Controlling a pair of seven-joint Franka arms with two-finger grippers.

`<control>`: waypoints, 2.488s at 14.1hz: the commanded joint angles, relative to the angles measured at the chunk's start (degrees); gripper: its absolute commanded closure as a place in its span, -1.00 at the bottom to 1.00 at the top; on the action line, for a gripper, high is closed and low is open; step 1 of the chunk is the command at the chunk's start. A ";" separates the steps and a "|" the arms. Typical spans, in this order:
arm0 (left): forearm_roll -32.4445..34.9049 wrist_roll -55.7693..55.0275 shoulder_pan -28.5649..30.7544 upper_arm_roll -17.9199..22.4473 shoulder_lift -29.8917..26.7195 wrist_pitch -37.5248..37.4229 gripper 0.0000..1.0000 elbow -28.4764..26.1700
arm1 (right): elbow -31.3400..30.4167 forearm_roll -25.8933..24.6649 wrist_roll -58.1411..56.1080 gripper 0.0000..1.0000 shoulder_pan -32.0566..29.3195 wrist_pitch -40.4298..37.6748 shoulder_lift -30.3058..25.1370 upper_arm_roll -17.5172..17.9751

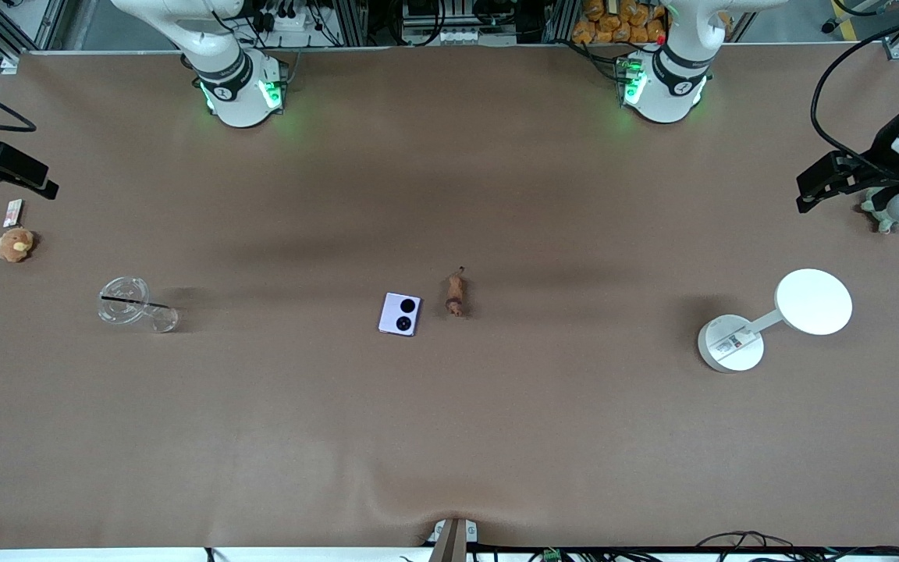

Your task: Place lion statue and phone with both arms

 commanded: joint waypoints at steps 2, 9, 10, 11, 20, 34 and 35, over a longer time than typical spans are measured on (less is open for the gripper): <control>-0.84 0.66 0.09 0.00 -0.26 -0.64 -1.00 0.05 | 0.81 0.18 -0.13 -1.00 -0.88 -0.42 0.14 0.76; -0.93 0.58 -0.61 -0.34 0.26 -1.25 -1.00 0.93 | 0.90 0.18 -0.31 -1.00 -0.97 -0.42 0.40 0.76; -0.93 0.58 -0.61 -0.70 0.44 -1.25 -1.00 0.93 | 0.90 0.09 -0.31 -1.00 -1.06 -0.33 0.40 0.76; -0.93 0.23 -0.61 -1.05 0.44 -1.25 -1.00 1.02 | 0.90 0.18 -0.31 -1.00 -1.15 -0.33 0.40 0.76; -2.60 -0.22 -0.61 -2.72 1.23 -1.34 -1.00 1.37 | 0.90 0.27 -0.31 -1.00 -1.32 -0.33 0.49 0.76; -2.07 -16.45 -12.46 -9.31 15.81 1.12 -1.00 6.37 | 0.90 0.44 -0.13 -1.00 -1.50 -0.33 0.49 0.76; -2.07 -18.48 -13.52 -9.31 17.21 1.21 -1.00 7.51 | 0.90 0.45 -0.13 -1.00 -1.50 -0.33 0.49 0.76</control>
